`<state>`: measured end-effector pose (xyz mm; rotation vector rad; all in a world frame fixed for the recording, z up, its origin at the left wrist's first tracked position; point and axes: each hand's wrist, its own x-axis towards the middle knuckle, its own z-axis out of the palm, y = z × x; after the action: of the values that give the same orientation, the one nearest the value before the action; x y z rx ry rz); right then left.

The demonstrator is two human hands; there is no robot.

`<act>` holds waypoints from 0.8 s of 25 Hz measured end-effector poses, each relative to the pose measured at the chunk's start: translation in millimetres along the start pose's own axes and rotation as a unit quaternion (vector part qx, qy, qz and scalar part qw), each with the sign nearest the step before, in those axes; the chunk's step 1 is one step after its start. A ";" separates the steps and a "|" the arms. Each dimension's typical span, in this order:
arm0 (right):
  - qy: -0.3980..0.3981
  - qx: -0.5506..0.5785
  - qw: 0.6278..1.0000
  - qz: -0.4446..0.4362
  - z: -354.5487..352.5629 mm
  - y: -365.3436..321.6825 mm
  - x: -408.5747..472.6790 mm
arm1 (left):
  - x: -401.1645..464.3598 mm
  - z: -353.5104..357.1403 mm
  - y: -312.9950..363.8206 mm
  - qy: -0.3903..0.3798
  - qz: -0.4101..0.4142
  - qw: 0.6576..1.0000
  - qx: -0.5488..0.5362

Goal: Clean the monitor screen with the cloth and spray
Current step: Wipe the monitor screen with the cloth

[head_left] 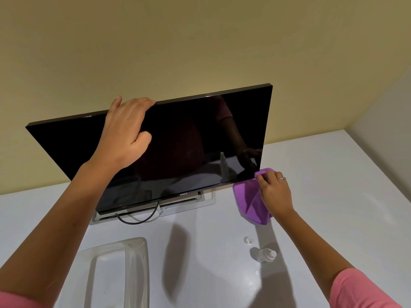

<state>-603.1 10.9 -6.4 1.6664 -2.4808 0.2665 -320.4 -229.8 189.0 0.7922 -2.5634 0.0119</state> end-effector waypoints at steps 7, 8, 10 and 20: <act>-0.007 0.057 0.998 -0.024 -5.0 6.9 7.1 | 0.0 1.1 0.9 0.005 0.005 1.000 0.000; -0.009 0.063 0.998 -0.021 -4.1 7.0 6.3 | -0.5 0.9 1.1 0.004 0.006 1.000 0.002; -0.013 0.072 0.997 -0.011 -2.9 5.9 6.5 | -1.3 -0.6 1.5 0.000 0.008 1.000 0.009; -0.037 0.113 0.993 -0.008 4.2 -44.3 6.9 | -24.5 -8.1 -4.2 -0.006 0.006 0.993 0.115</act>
<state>-564.7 -12.7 -6.0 1.8106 -2.5714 0.5099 -296.8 -219.1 185.3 0.8605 -2.6098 0.3111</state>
